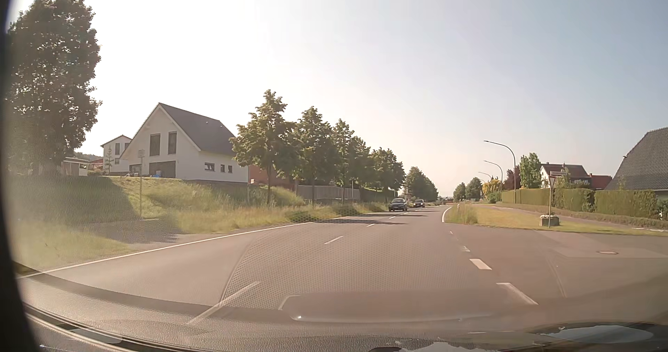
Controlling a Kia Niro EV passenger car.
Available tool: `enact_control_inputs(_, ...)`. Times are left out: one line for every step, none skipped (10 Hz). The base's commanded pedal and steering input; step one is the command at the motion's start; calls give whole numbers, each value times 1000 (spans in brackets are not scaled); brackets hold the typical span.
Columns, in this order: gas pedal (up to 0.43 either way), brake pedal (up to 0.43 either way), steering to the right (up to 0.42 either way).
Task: Follow the waypoints while adhering to traffic rules and regulations
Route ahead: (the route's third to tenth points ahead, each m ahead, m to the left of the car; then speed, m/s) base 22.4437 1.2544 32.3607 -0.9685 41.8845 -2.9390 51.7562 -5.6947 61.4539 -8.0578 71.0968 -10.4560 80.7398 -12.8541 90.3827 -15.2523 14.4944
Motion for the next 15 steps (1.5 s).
enact_control_inputs(177, 0, 56)
enact_control_inputs(177, 0, 55)
enact_control_inputs(177, 0, 54)
enact_control_inputs(189, 0, 52)
enact_control_inputs(197, 0, 50)
enact_control_inputs(197, 0, 46)
enact_control_inputs(197, 0, 43)
enact_control_inputs(197, 0, 40)
enact_control_inputs(197, 0, 39)
enact_control_inputs(197, 0, 36)
enact_control_inputs(197, 0, 34)
enact_control_inputs(197, 0, 32)
enact_control_inputs(197, 0, 30)
enact_control_inputs(197, 0, 28)
enact_control_inputs(197, 0, 25)
